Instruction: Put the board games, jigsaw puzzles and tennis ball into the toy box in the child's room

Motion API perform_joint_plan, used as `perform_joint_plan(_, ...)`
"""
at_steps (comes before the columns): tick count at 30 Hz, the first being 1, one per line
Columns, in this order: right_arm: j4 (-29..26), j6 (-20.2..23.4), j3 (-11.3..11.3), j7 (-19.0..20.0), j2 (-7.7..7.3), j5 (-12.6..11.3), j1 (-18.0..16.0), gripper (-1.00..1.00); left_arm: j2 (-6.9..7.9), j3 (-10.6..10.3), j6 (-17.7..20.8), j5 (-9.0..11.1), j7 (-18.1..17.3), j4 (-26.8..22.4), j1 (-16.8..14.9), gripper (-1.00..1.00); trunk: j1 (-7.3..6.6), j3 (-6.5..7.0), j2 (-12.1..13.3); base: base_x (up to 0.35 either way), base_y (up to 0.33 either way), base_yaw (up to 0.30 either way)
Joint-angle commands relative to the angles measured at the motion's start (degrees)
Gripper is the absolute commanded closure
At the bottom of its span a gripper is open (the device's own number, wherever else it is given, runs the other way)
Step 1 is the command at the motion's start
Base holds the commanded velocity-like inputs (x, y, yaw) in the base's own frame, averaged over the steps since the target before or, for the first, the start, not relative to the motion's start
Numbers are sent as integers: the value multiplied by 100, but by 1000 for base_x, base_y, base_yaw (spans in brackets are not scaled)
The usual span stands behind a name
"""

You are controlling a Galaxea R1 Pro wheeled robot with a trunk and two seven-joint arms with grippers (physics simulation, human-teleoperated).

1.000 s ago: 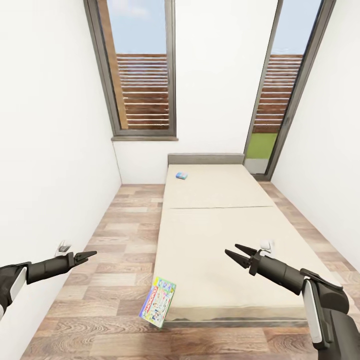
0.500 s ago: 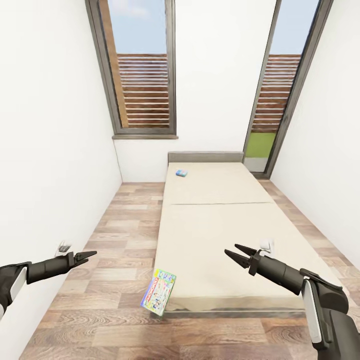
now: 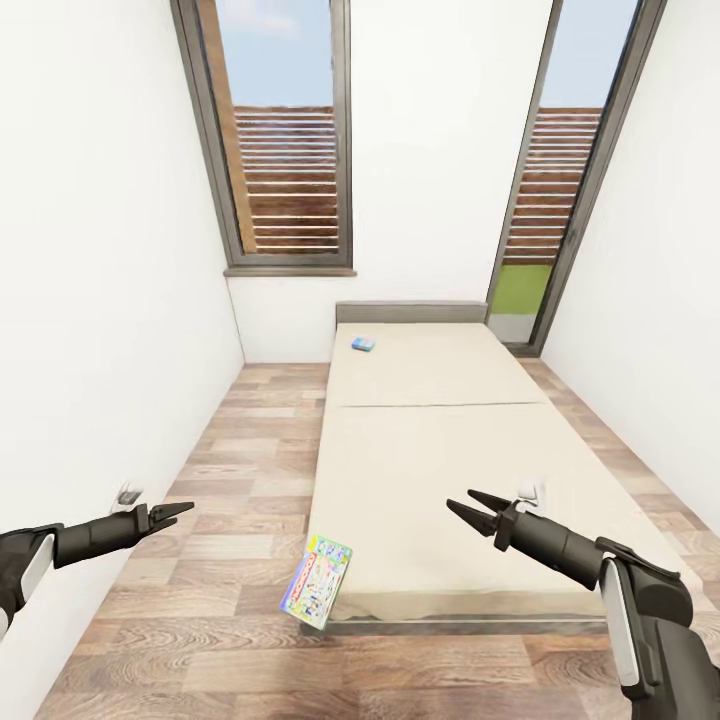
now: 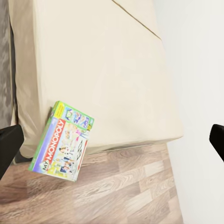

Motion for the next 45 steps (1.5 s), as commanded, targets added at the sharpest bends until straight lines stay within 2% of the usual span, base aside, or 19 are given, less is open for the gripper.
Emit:
perform_joint_plan(1, 4, 84, 39, -89, 25, -22, -5, -100, -2, 15, 60, 1, -17, 2, -5, -100, 23, -25, -46, 0, 0, 0)
perform_joint_plan(2, 4, 84, 39, -89, 25, -22, -5, -100, -2, 15, 60, 1, -17, 2, -5, -100, 45, -43, -87, 0, 0, 0)
perform_joint_plan(7, 208, 357, 320, -627, 130, -45, -12, -100, 1, 15, 78, 1, -19, 2, -5, -100, 155, -133, -287, 0, 0, 0)
perform_joint_plan(11, 569, 497, 557, -1039, 291, -79, -63, -100, -1, 15, 83, 1, -19, 2, -5, -100, 243, -205, -447, 0, 0, 0)
perform_joint_plan(17, 1564, 532, 704, -1459, 611, -131, -259, -100, -8, 15, 91, 1, -14, 4, -5, -100, 374, -312, -688, 0, 0, 0)
perform_joint_plan(21, 2283, 481, 730, -1539, 723, -238, -337, -100, -11, 15, 99, 1, -12, 1, -5, -100, 462, -384, -849, 0, 0, 0)
perform_joint_plan(22, 2557, 415, 736, -1540, 745, -352, -357, -100, -11, 15, 100, 1, -12, 1, -5, -100, 484, -402, -889, 0, 0, 0)
perform_joint_plan(28, 3072, 227, 763, -1532, 746, -795, -379, -100, -11, 15, 103, 1, -11, 1, -5, -100, 616, -510, -1129, 0, 0, 0)
perform_joint_plan(30, 3150, 213, 755, -1531, 741, -866, -379, -100, -12, 12, 104, -2, -11, 3, -5, -100, 660, -546, -1210, 0, 0, 0)
perform_joint_plan(40, 3407, 211, 726, -1546, 731, -974, -343, -100, -16, 6, 112, -7, -14, 5, -5, -100, 880, -725, -1611, 0, 0, 0)
perform_joint_plan(45, 3950, 202, 694, -1546, 736, -996, -378, -100, -6, 6, 113, -8, -16, 3, -5, -100, 989, -815, -1811, 0, 0, 0)
